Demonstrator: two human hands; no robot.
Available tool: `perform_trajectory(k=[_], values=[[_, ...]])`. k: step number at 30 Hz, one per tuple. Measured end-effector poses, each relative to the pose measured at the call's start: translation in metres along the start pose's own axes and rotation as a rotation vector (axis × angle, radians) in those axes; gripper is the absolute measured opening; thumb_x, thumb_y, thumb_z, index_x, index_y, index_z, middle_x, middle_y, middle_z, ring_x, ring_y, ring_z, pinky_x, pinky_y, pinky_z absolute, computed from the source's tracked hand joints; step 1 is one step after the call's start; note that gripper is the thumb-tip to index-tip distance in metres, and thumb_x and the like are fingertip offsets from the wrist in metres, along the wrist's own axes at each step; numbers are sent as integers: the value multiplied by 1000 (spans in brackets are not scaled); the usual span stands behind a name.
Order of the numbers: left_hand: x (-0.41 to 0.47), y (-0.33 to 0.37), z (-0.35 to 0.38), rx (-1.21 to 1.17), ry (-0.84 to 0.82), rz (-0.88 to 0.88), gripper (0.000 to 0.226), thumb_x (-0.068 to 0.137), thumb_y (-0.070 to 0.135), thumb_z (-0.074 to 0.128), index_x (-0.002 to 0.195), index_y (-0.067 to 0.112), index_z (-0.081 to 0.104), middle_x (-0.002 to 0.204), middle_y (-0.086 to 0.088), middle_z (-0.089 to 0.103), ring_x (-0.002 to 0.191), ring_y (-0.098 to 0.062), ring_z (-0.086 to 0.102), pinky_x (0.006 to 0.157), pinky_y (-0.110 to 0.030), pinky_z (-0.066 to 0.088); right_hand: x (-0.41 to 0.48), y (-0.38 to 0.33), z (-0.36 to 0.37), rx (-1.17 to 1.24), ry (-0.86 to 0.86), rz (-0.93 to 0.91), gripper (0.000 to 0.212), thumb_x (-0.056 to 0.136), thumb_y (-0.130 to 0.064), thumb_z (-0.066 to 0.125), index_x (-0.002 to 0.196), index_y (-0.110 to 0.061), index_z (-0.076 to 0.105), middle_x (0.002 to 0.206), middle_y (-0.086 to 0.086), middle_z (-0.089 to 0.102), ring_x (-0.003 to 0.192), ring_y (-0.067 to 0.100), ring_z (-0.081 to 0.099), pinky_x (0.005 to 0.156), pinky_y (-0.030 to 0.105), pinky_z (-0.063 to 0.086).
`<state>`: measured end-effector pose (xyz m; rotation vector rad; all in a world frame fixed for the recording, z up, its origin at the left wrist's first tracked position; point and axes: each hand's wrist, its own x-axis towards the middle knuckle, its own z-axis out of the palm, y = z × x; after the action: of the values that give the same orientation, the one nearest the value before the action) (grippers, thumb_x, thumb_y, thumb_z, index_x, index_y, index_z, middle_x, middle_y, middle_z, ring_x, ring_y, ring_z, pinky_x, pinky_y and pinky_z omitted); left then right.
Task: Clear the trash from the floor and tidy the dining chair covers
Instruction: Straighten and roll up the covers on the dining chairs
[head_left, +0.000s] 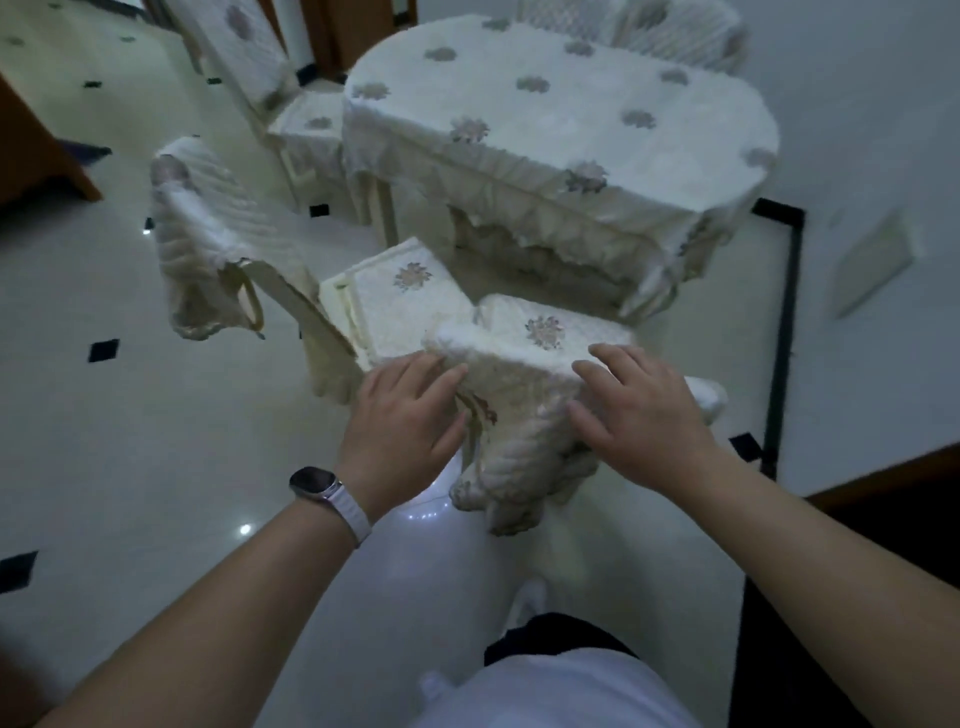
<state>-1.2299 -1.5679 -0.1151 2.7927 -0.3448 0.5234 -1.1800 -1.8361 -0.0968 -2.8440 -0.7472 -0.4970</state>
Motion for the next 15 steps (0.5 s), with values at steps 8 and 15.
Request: perform_trajectory(k=[8, 15], values=[[71, 39, 43, -37, -123, 111, 48, 93, 46, 45, 128, 18, 62, 130, -9, 60, 121, -31, 54, 100, -46, 40, -19, 60, 16, -10, -51, 211, 47, 87, -47, 45, 114, -14, 65, 125, 10, 61, 111, 31, 55, 86, 43, 46], [104, 43, 88, 1, -219, 91, 47, 96, 48, 42, 128, 20, 62, 132, -7, 60, 121, -31, 54, 99, -44, 39, -16, 101, 48, 36, -154, 255, 51, 87, -51, 42, 117, -16, 63, 127, 9, 60, 113, 30, 55, 88, 44, 46]])
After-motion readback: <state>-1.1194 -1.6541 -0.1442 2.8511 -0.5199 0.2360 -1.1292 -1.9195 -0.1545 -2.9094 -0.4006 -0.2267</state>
